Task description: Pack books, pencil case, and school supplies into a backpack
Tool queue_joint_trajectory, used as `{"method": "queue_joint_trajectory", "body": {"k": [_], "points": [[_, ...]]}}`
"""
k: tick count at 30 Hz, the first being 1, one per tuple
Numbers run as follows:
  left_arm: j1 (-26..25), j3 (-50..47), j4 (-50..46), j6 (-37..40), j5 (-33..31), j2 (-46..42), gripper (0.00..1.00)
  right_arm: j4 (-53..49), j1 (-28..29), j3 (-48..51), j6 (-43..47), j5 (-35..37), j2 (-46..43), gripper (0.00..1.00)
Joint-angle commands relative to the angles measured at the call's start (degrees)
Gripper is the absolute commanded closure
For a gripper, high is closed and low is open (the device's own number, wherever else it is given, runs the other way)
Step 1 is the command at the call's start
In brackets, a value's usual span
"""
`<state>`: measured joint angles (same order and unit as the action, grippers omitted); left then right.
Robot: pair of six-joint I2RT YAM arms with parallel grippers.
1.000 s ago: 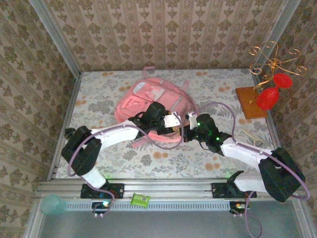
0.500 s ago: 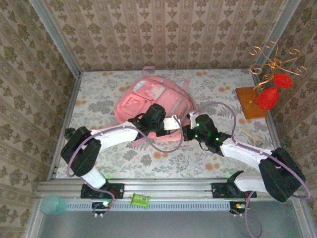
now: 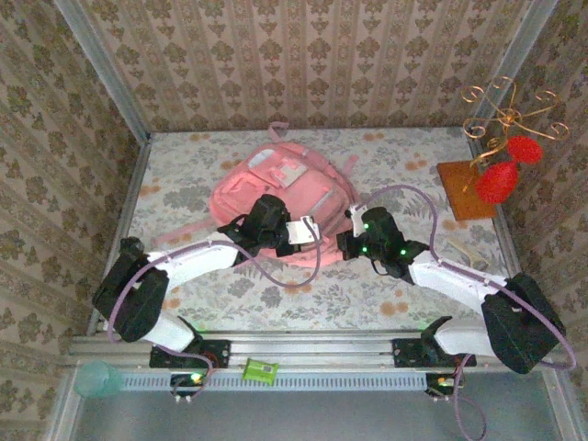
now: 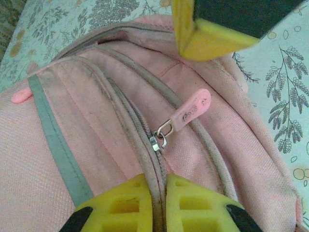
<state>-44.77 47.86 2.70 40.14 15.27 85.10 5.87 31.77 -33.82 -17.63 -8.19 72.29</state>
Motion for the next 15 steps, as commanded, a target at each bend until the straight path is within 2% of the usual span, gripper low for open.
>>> {"method": "queue_joint_trajectory", "body": {"k": [1,3,5,15], "points": [[0.4,-0.8,-0.5,-0.2,2.3,-1.1,1.00,1.8,-0.1,-0.1,2.6,-9.3,-2.7,0.80],[0.5,-1.0,-0.4,-0.4,2.2,-1.2,1.00,1.7,-0.1,0.1,2.9,-9.5,-3.9,0.68],[0.4,-1.0,-0.4,-0.4,2.2,-1.3,1.00,1.8,-0.1,0.1,3.3,-9.7,-4.4,0.64],[0.4,-1.0,-0.5,-0.4,2.7,-1.6,1.00,0.4,0.0,-6.4,7.7,-10.4,5.2,0.62]]}}
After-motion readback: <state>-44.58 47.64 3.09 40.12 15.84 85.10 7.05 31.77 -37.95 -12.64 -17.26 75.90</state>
